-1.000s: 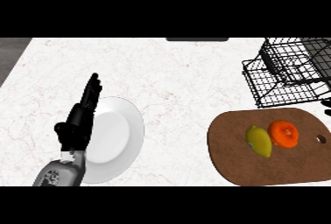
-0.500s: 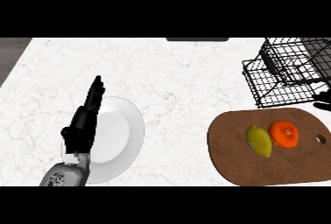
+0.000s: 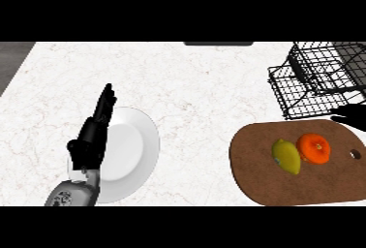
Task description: Pick the squash from the cutting board and place it in the tiered basket
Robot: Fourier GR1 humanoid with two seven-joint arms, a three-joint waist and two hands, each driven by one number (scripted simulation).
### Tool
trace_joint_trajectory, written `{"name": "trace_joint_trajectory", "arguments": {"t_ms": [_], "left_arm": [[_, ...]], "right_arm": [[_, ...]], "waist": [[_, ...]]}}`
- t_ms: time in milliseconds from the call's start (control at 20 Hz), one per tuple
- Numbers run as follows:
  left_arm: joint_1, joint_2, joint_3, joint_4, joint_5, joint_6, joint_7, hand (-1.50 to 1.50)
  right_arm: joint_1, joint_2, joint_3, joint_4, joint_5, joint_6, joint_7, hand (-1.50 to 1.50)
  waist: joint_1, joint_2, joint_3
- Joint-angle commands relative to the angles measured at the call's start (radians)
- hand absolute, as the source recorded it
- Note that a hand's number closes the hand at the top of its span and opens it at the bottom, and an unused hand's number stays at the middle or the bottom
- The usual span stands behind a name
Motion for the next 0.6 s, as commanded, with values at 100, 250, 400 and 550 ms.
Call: {"name": "trace_joint_trajectory", "arguments": {"t_ms": [100,250,400,550], "left_arm": [[-0.01,-0.006,0.01,-0.054,-0.012,-0.007,0.049,0.0],[-0.064,-0.007,0.055,0.065,-0.003,-0.021,-0.003,0.0],[0.023,-0.037,-0.01,-0.036,-0.045,0.003,0.03,0.0],[-0.05,-0.02,0.048,0.077,-0.02,-0.03,-0.03,0.0]], "right_arm": [[-0.031,0.028,-0.005,0.097,0.034,0.004,-0.137,-1.5],[-0.059,0.061,0.013,0.138,0.053,-0.002,-0.141,-1.5],[-0.025,0.081,0.024,0.049,0.054,0.033,-0.079,-1.5],[-0.088,0.101,0.055,0.115,0.087,0.038,-0.082,-1.5]], "waist": [[0.0,-0.001,0.0],[-0.002,0.001,0.0],[-0.003,-0.002,0.0],[-0.001,0.001,0.0]]}}
